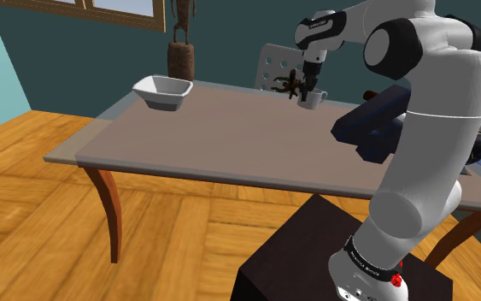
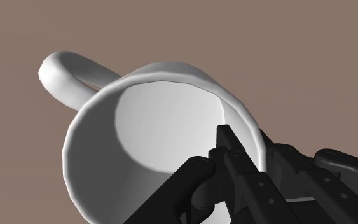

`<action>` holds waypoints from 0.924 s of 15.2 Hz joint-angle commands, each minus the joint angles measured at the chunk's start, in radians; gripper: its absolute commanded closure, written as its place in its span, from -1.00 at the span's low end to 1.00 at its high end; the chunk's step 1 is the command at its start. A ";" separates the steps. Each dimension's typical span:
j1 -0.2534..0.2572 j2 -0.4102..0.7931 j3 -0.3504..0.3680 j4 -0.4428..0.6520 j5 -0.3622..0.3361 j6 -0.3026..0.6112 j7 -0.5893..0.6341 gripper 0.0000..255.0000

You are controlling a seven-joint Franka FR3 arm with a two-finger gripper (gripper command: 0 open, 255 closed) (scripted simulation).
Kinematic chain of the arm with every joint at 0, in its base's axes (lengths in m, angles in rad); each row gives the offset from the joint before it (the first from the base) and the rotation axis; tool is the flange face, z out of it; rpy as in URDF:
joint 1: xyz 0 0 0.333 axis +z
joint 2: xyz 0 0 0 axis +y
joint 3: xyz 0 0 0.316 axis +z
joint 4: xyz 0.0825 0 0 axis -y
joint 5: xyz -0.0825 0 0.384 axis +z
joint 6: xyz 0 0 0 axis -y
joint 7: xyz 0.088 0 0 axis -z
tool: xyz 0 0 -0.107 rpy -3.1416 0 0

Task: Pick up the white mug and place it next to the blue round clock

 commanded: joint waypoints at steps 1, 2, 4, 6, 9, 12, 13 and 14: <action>-0.001 -0.007 -0.002 0.019 -0.003 -0.025 -0.001 1.00; -0.001 -0.008 -0.002 0.032 -0.003 -0.039 -0.002 1.00; -0.003 -0.007 -0.003 0.059 -0.003 -0.066 -0.003 1.00; -0.005 -0.006 -0.004 0.088 -0.002 -0.093 -0.005 1.00; -0.009 -0.002 -0.005 0.134 -0.001 -0.135 -0.007 1.00; -0.013 0.005 -0.005 0.184 0.002 -0.179 -0.011 1.00; -0.015 0.008 -0.006 0.202 0.003 -0.193 -0.012 1.00; -0.017 0.012 -0.006 0.220 0.005 -0.208 -0.013 1.00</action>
